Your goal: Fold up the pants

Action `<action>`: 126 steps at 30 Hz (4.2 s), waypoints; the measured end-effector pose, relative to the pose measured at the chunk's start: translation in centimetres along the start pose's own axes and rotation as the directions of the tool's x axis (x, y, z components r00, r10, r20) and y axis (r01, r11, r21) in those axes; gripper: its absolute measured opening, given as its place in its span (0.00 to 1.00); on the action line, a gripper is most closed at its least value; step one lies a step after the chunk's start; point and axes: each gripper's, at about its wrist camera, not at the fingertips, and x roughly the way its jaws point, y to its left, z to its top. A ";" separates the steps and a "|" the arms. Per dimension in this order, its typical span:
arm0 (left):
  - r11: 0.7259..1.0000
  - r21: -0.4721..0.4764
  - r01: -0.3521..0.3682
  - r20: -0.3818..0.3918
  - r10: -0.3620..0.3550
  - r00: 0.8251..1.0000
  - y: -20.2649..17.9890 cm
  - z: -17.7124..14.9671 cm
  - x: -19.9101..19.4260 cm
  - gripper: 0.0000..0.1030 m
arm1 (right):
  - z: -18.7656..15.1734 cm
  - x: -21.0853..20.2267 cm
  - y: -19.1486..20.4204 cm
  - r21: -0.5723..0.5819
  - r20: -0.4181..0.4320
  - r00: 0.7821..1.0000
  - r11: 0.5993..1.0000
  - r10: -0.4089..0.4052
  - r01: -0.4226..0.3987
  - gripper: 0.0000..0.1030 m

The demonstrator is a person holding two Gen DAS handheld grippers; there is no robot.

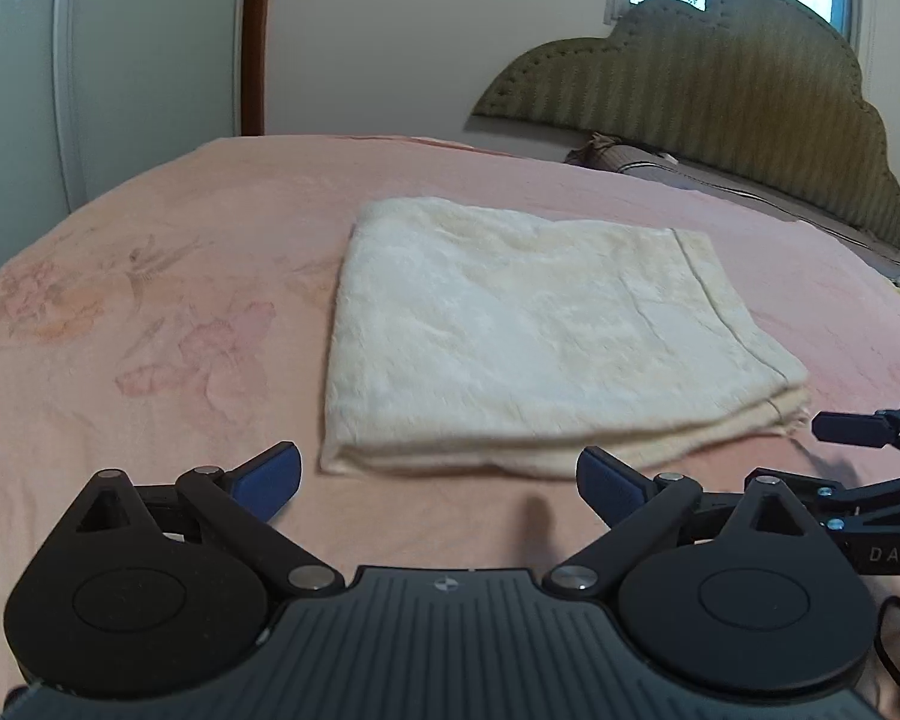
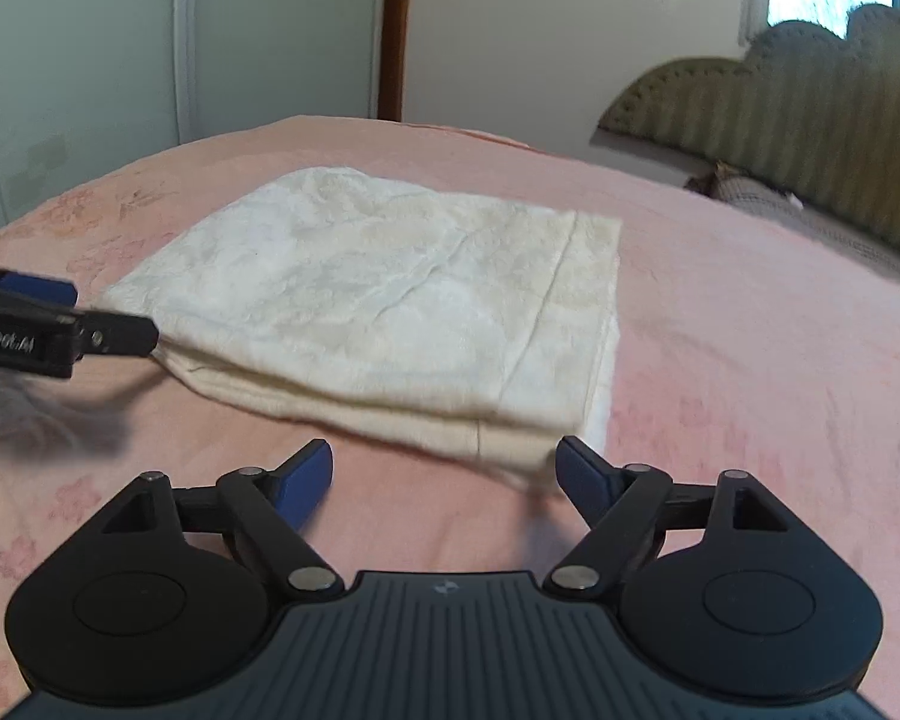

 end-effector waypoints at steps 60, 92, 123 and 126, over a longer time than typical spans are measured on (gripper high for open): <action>0.995 0.094 -0.044 -0.032 0.048 0.998 -0.6 -4.2 -0.8 1.00 | -5.2 -3.3 3.2 0.229 -0.042 0.982 0.955 -0.185 0.190 1.00; 0.994 0.095 -0.045 -0.032 0.048 0.998 -0.6 -4.2 -0.8 1.00 | -5.2 -3.3 3.2 0.229 -0.041 0.982 0.955 -0.185 0.190 1.00; 0.995 0.095 -0.045 -0.032 0.048 0.998 -0.6 -4.2 -0.8 1.00 | -5.2 -3.3 3.2 0.229 -0.042 0.982 0.955 -0.185 0.190 1.00; 0.995 0.095 -0.045 -0.032 0.048 0.998 -0.6 -4.2 -0.8 1.00 | -5.2 -3.3 3.2 0.229 -0.042 0.982 0.955 -0.185 0.190 1.00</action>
